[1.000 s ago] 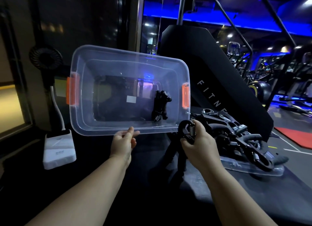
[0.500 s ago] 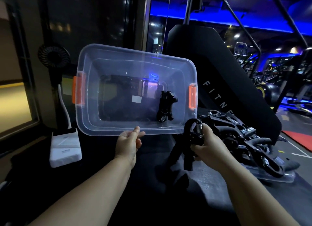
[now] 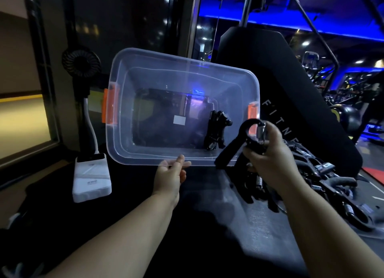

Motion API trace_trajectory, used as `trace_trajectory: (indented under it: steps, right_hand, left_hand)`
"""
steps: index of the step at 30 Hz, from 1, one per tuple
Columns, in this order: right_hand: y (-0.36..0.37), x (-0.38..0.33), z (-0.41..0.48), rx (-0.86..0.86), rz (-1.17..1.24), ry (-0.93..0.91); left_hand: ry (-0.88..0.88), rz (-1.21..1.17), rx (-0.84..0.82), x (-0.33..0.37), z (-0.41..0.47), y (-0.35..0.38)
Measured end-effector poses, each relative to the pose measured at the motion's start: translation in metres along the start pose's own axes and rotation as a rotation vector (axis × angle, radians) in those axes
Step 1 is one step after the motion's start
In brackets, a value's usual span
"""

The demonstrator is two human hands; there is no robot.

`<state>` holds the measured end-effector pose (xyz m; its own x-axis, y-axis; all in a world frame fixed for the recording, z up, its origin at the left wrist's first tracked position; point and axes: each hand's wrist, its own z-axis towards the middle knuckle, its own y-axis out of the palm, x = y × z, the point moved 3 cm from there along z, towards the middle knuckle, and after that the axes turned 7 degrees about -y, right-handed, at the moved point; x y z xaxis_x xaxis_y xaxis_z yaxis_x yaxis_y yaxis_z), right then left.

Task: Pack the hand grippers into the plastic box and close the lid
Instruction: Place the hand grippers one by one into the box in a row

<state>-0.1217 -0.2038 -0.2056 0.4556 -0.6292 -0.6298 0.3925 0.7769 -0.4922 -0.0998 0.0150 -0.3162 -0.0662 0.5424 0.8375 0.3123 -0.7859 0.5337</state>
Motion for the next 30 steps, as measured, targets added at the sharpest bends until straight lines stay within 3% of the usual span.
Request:
trace_trajectory:
  steps: [4, 24, 30]
  right_hand:
    - [0.016, -0.009, 0.031, 0.056, -0.064, -0.038]
    - [0.139, 0.022, 0.112, -0.188, -0.448, -0.070]
    - [0.150, 0.025, 0.129, -0.166, -0.705, -0.145]
  left_hand:
    - [0.013, 0.004, -0.016, -0.002, 0.001, 0.000]
    - [-0.047, -0.069, -0.057, -0.006, 0.006, -0.002]
    - [-0.076, -0.095, -0.038, -0.005, 0.007, -0.003]
